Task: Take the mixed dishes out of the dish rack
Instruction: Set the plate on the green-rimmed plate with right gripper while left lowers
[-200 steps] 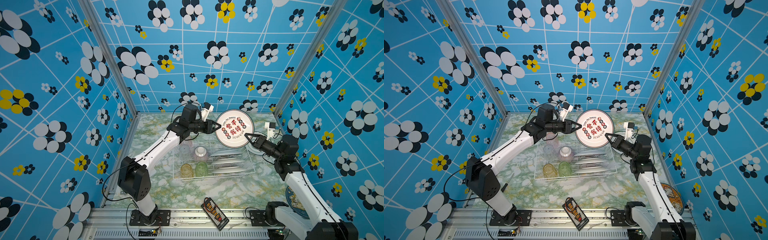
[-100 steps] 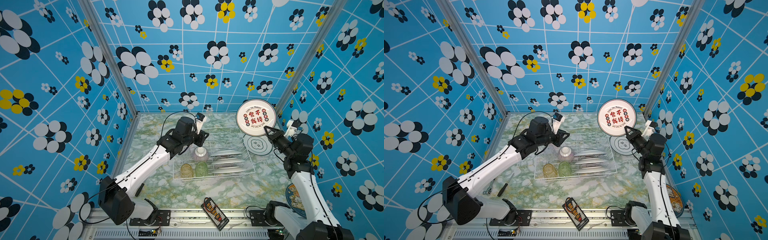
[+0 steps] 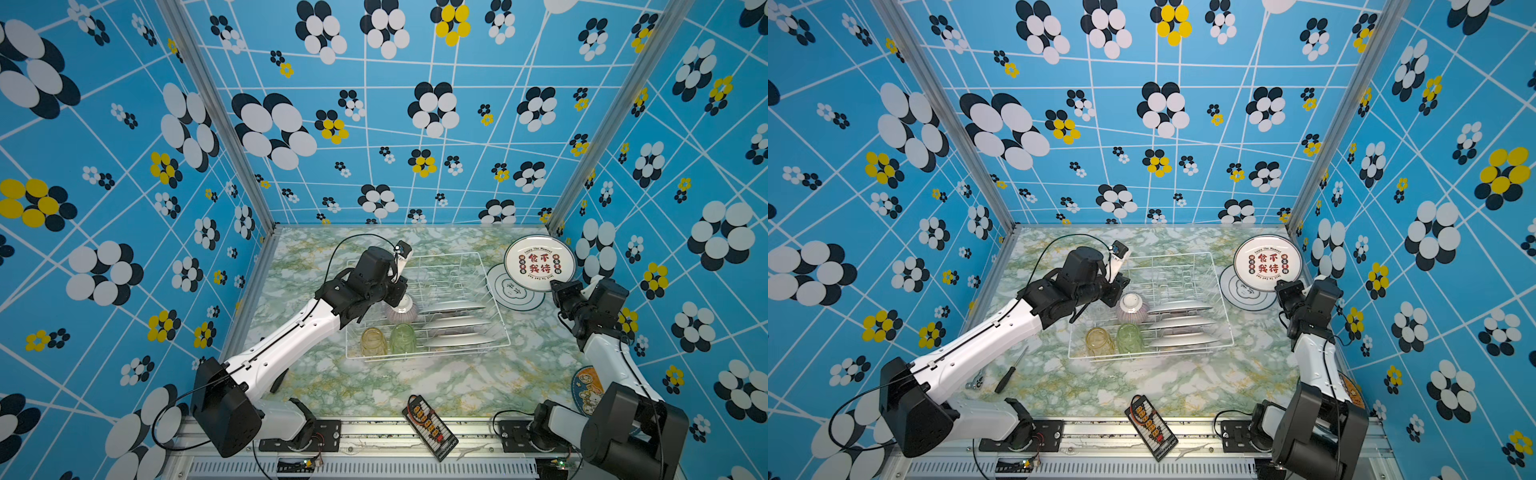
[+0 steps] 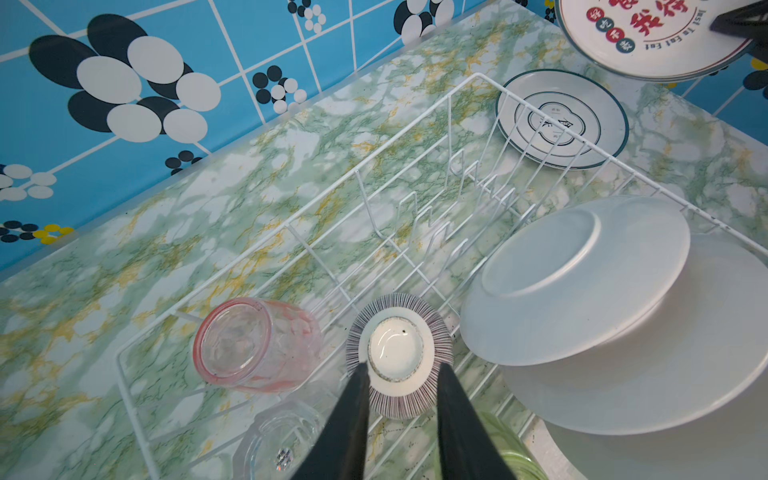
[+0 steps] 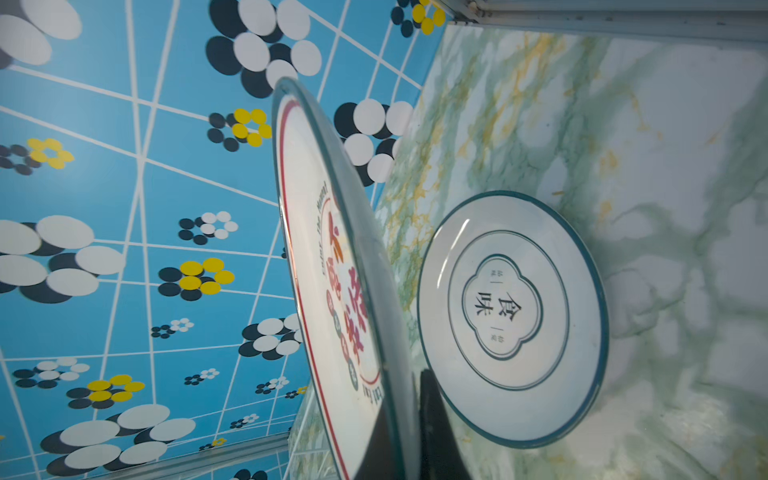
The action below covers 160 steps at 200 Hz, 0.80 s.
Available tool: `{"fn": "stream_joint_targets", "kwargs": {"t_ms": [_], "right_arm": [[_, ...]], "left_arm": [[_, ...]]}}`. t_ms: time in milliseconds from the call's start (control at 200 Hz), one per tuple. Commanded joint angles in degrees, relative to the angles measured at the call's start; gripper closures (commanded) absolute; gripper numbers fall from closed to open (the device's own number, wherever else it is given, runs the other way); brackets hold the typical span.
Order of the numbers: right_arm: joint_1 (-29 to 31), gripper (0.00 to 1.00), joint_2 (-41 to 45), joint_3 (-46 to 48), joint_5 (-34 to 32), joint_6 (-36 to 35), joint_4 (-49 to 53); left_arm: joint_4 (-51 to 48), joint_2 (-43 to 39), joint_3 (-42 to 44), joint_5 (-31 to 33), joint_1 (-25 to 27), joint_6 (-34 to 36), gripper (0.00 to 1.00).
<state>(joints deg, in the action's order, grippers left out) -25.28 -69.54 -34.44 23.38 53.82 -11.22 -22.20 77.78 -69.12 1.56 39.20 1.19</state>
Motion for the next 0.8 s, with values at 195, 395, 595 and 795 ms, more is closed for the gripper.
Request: {"fn": "stream_joint_targets", "kwargs": {"t_ms": [195,395,595,795], "right_arm": [[-0.12,1.0,-11.02,0.73,1.87,1.08,-10.97],[0.04,1.0,-16.68,0.9,4.29,1.82,-14.12],[0.56,1.0,-19.86,1.39,5.09,1.08,-14.78],[1.02,1.0,-22.05,1.15,5.88,0.37,-14.97]], "left_arm": [[-1.14,1.16,-2.31,0.5,0.78,1.49,0.7],[-1.43,2.25,-3.58,0.14,1.22,1.45,0.7],[-1.77,3.24,-4.51,0.09,1.92,1.44,0.69],[-2.23,3.6,-5.07,0.47,2.54,1.45,0.69]]}}
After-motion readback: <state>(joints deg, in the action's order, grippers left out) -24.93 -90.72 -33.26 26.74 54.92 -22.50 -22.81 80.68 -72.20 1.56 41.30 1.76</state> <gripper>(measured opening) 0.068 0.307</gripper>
